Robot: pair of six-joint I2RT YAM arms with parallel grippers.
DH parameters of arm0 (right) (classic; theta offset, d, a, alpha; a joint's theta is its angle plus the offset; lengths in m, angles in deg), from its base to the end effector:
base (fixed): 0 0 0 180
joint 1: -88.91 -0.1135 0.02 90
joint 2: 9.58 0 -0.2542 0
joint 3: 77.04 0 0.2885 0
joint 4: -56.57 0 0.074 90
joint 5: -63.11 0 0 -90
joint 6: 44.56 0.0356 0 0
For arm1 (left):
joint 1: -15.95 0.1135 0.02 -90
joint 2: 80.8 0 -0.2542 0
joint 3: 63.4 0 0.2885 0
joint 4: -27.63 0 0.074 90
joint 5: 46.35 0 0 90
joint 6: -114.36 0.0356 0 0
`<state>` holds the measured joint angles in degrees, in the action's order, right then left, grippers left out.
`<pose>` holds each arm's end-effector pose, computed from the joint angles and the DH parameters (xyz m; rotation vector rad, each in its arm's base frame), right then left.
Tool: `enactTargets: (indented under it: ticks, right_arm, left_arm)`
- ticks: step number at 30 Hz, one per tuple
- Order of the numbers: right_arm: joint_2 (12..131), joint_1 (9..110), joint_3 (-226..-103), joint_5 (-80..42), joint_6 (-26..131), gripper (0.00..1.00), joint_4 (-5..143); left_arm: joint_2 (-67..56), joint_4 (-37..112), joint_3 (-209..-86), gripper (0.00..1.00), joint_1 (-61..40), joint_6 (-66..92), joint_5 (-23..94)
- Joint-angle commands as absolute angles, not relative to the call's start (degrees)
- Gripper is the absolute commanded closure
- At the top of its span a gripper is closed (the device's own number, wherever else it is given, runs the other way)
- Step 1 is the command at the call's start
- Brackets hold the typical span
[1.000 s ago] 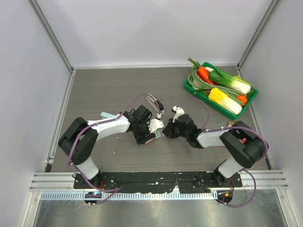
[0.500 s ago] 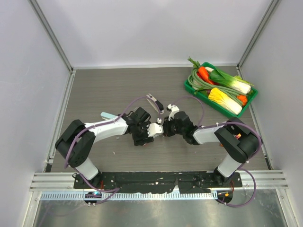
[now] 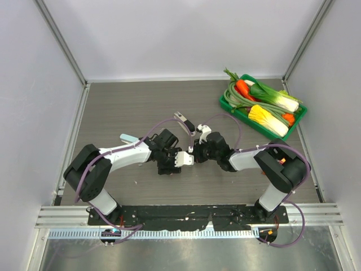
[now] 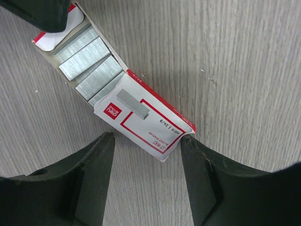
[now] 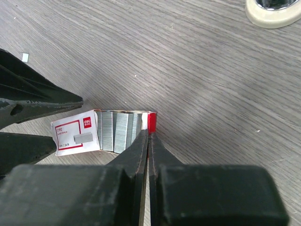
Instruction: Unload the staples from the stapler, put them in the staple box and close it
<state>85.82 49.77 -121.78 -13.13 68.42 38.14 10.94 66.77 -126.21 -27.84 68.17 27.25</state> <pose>0.2418 0.2077 0.0855 -0.4634 2.2012 0.8708 0.2245 -0.2291 0.1277 1.9470 1.9201 -0.3938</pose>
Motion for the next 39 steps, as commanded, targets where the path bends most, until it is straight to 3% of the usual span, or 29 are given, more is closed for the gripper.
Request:
enactTargets:
  ticks: [1, 20, 39]
  right_arm:
    - [85.52, 48.74, -122.53, -7.03, 68.29, 0.94, 36.05]
    - [85.7, 49.09, -122.27, -5.44, 68.12, 0.94, 36.84]
    - [85.52, 47.95, -118.76, 1.32, 72.59, 0.94, 32.37]
  left_arm:
    - [12.1, 65.91, -126.64, 0.38, -28.26, 72.09, 25.2]
    - [13.77, 68.37, -129.89, 0.4, -31.78, 75.69, 20.89]
    - [15.61, 64.51, -129.72, 0.4, -32.13, 76.04, 24.66]
